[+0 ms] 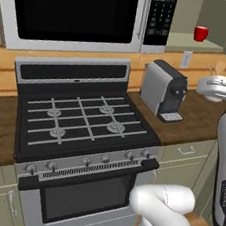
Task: Gather all objects into one cabinet and sort the glasses and bowls to opposite sides.
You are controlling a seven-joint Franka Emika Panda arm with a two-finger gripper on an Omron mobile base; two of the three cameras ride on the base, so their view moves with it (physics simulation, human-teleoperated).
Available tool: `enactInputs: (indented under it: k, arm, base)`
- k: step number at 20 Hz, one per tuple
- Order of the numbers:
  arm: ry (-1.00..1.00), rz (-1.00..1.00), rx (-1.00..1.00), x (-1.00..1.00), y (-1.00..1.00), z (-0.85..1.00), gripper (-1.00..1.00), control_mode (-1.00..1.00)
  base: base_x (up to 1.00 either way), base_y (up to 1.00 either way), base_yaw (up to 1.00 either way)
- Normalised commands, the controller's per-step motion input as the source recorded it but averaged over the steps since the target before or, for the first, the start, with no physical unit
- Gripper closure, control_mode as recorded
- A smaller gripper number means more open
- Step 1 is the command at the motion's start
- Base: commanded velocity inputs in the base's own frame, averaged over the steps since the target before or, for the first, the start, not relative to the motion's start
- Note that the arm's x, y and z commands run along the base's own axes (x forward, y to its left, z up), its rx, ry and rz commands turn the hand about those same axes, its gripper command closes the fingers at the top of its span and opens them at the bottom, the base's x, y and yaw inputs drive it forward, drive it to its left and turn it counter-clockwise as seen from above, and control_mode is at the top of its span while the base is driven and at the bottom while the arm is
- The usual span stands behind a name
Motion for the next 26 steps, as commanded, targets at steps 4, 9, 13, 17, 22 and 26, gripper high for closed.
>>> enactInputs:
  k: [4, 9, 13, 17, 22, 26]
  arm:
    - [0.00, 0.00, 0.00, 0.00, 0.00, 0.00, -1.00, 1.00]
    - [0.00, 0.00, 0.00, 0.00, 0.00, 0.00, -1.00, 1.00]
    - [0.00, 0.00, 0.00, 0.00, 0.00, 0.00, -1.00, 1.00]
    - [0.00, 0.00, 0.00, 0.00, 0.00, 0.00, -1.00, 1.00]
    - [0.00, 0.00, 0.00, 0.00, 0.00, 0.00, -1.00, 1.00]
    - [0.00, 0.00, 0.00, 0.00, 0.00, 0.00, -1.00, 1.00]
  base:
    - [0.33, -0.26, 0.22]
    - [0.59, -0.18, 0.09]
    - [0.25, 0.00, 0.00]
    - [0.12, -0.09, 0.02]
    - [0.21, -0.21, 0.00]
    - [0.10, -0.26, 0.00]
